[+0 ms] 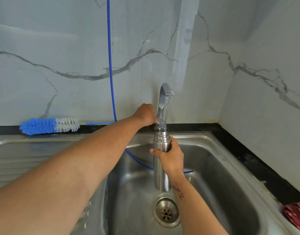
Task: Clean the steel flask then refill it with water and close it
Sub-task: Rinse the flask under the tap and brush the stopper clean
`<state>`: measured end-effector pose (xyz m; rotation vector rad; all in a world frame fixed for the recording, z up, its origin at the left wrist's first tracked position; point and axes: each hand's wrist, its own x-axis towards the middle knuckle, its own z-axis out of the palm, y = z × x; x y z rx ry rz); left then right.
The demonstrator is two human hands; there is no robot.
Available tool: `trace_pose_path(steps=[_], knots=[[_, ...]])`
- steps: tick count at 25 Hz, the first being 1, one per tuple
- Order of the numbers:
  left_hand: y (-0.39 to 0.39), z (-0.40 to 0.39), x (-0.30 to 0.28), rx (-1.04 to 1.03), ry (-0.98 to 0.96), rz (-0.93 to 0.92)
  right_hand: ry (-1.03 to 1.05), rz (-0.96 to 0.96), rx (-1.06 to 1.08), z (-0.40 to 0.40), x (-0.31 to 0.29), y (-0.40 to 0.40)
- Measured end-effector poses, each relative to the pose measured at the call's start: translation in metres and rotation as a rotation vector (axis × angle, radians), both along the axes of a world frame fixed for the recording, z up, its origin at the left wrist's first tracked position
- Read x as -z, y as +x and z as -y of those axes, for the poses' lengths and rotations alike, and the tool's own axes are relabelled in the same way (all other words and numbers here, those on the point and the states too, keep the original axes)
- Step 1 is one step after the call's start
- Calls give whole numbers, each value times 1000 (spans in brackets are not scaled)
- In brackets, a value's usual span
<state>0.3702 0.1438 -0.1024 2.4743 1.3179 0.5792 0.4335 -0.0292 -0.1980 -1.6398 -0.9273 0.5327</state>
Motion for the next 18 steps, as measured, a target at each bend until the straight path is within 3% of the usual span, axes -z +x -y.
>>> trace_pose_path(steps=[5, 18], knots=[[-3, 4, 14, 33, 97, -126, 4, -10, 19, 1, 0, -2], [-3, 6, 19, 32, 99, -113, -7, -58, 20, 2, -5, -1]])
